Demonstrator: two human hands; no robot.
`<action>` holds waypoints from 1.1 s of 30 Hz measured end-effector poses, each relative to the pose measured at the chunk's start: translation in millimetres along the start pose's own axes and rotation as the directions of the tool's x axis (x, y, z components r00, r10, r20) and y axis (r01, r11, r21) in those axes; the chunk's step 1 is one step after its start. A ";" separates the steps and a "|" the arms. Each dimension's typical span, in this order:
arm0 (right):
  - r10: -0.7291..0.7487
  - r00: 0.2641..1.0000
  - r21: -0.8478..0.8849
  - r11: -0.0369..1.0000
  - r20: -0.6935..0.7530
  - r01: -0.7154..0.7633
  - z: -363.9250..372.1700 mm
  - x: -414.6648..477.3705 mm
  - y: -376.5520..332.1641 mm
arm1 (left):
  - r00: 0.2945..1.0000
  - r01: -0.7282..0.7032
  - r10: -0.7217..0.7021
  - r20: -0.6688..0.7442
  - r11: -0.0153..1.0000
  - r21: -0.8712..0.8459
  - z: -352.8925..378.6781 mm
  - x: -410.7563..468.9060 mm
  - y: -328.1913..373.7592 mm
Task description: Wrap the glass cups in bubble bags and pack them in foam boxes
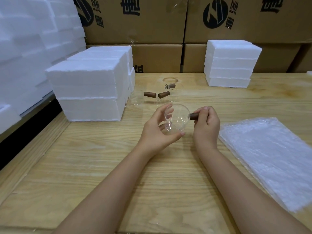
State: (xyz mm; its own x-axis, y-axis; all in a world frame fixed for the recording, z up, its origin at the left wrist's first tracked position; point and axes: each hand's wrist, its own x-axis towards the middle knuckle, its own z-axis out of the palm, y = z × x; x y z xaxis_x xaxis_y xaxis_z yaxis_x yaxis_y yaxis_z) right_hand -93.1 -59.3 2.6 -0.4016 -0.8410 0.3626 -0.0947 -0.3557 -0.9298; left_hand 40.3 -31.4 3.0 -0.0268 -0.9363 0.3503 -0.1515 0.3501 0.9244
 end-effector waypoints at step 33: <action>0.037 0.878 0.123 0.986 0.478 -0.108 23.4 -33.9 -20.0 | 0.982 -0.082 0.127 -0.141 0.953 0.291 -11.0 4.0 -2.0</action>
State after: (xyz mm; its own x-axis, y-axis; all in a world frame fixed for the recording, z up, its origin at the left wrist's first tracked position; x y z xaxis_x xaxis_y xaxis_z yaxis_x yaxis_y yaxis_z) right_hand -56.3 -33.2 10.4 0.0795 -0.9460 0.3144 0.0623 -0.3100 -0.9487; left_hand 51.4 -35.5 4.2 0.0939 -0.8705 0.4831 -0.4295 0.4023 0.8085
